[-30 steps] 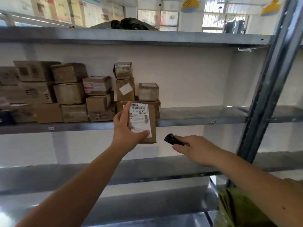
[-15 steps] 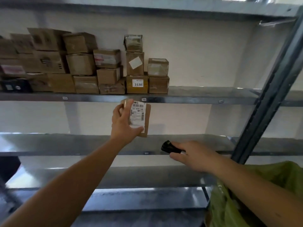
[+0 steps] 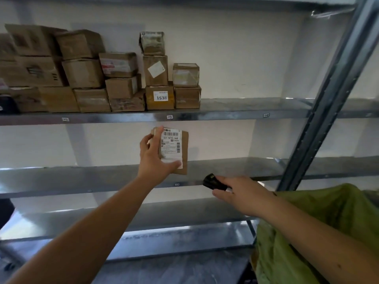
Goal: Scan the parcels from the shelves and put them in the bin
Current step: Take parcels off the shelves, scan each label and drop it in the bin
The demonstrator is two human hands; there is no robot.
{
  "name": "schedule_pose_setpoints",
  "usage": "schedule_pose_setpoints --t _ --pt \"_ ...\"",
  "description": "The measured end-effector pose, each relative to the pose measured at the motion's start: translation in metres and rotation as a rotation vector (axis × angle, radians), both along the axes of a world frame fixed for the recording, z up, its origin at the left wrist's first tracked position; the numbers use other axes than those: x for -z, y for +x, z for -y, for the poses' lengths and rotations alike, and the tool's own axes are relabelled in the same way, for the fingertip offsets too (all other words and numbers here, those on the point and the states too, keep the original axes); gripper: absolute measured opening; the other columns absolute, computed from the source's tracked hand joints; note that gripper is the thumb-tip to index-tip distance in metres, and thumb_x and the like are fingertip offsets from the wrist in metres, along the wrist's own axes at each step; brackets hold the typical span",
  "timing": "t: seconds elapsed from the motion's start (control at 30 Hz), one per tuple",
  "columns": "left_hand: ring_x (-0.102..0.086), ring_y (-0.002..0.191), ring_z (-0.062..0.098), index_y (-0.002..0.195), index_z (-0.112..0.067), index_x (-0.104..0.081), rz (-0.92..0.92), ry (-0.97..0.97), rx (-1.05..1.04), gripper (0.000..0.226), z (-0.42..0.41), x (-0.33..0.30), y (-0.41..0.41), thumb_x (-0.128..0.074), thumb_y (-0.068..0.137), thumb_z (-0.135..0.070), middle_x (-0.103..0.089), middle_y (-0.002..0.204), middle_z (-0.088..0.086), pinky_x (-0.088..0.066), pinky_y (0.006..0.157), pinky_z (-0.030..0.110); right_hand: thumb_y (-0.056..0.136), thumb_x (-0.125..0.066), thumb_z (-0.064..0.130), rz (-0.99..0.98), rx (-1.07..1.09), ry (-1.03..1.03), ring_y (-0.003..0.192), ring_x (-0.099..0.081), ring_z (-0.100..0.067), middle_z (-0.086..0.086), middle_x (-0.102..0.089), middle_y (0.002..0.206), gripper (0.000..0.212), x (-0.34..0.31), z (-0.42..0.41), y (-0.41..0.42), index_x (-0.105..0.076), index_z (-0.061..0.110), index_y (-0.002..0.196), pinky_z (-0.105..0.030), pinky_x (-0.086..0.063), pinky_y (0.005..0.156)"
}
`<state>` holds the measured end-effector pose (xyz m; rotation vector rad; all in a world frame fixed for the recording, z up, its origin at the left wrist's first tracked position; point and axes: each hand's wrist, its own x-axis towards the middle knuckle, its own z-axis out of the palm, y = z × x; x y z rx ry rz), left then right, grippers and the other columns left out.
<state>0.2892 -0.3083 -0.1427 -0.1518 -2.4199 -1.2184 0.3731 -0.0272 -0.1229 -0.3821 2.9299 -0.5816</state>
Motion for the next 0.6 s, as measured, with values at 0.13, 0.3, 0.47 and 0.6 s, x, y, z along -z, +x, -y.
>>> schedule_pose_setpoints --t 0.13,0.3,0.47,0.6 --pt "-0.037 0.137 0.016 0.154 -0.061 -0.014 0.066 0.097 0.075 0.126 -0.028 0.017 0.004 -0.098 0.069 -0.021 -0.018 0.156 -0.011 -0.049 0.109 0.039 0.101 -0.046 0.065 -0.006 0.066 -0.036 0.106 -0.056 -0.012 0.004 -0.06 0.134 0.059 0.015 -0.014 0.004 -0.037 0.046 0.156 -0.026 -0.045 0.077" --pt "-0.04 0.134 0.014 0.157 -0.056 -0.017 0.151 0.162 0.191 0.126 -0.077 0.041 0.005 -0.098 0.068 -0.02 -0.024 0.154 -0.006 -0.04 0.108 0.027 0.101 -0.043 0.066 0.002 0.204 0.037 0.091 -0.061 -0.018 -0.001 -0.064 0.111 0.055 0.036 -0.043 0.013 -0.041 0.041 0.151 -0.033 -0.055 0.077" --pt "-0.04 0.131 0.013 0.158 -0.054 -0.018 0.244 0.147 0.326 0.128 -0.142 0.061 0.0 -0.1 0.066 -0.022 -0.029 0.152 -0.002 -0.042 0.108 0.032 0.103 -0.048 0.058 0.039 0.378 0.001 0.094 -0.06 -0.017 -0.003 -0.062 0.117 0.052 0.055 -0.09 0.03 -0.043 0.035 0.15 -0.034 -0.051 0.075" --pt "-0.043 0.129 0.014 0.153 -0.061 -0.015 0.289 0.129 0.463 0.129 -0.198 0.077 -0.006 -0.1 0.064 -0.025 -0.03 0.153 -0.001 -0.045 0.102 0.028 0.104 -0.046 0.054 0.075 0.514 -0.037 0.097 -0.061 -0.017 -0.002 -0.066 0.113 0.043 0.07 -0.14 0.05 -0.053 0.028 0.138 -0.04 -0.053 0.09"
